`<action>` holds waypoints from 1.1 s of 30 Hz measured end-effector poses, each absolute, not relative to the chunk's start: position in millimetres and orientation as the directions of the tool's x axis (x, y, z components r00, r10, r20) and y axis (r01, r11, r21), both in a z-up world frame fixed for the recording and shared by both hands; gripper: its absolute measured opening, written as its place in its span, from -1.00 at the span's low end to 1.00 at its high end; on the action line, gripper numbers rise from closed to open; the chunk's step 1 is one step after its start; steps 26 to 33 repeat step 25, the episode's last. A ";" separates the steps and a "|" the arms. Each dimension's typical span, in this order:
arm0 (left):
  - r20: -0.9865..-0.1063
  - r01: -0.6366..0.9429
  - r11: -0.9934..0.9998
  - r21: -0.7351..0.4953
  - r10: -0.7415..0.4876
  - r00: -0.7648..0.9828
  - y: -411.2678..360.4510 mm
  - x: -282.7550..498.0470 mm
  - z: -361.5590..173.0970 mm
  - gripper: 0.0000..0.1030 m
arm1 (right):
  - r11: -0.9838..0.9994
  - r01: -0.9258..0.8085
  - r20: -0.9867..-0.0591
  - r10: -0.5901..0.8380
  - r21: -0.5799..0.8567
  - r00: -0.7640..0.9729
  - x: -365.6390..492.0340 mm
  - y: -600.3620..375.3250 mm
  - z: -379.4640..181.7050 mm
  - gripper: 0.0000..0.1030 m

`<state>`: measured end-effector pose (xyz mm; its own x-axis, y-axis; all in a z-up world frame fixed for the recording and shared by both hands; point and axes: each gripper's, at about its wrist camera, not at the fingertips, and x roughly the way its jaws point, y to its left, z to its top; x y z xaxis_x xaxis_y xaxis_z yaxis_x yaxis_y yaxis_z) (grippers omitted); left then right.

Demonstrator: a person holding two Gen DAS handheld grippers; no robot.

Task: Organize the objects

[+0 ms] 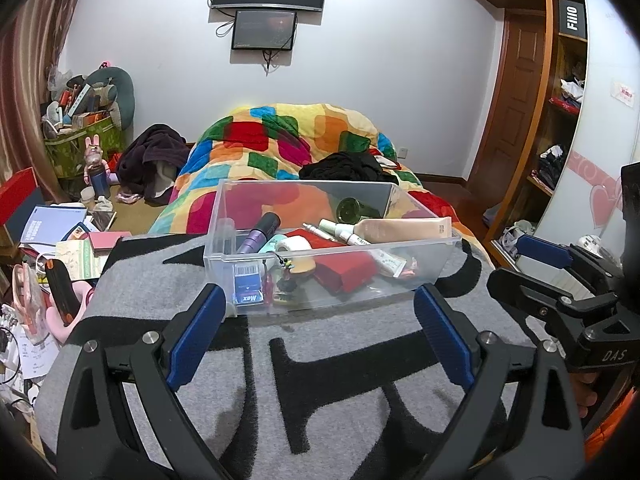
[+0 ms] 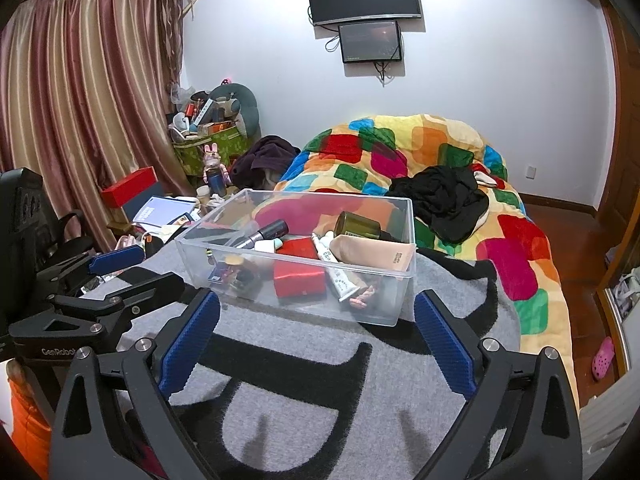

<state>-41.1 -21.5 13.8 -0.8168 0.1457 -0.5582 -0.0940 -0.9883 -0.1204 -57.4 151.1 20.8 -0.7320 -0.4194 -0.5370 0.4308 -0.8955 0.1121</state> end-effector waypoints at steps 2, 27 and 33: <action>-0.558 -0.095 -0.988 -0.121 0.147 -0.817 -21.7 -41.1 13.9 0.89 | -0.896 0.430 -0.537 -0.420 0.114 -0.732 -57.2 150.8 20.7 0.89; -0.558 -0.118 -0.985 -0.126 0.169 -0.812 -16.4 -40.6 14.8 0.90 | -0.892 0.433 -0.557 -0.426 0.128 -0.713 -59.5 148.3 13.5 0.89; -0.558 -0.118 -0.985 -0.126 0.169 -0.812 -16.4 -40.6 14.8 0.90 | -0.892 0.433 -0.557 -0.426 0.128 -0.713 -59.5 148.3 13.5 0.89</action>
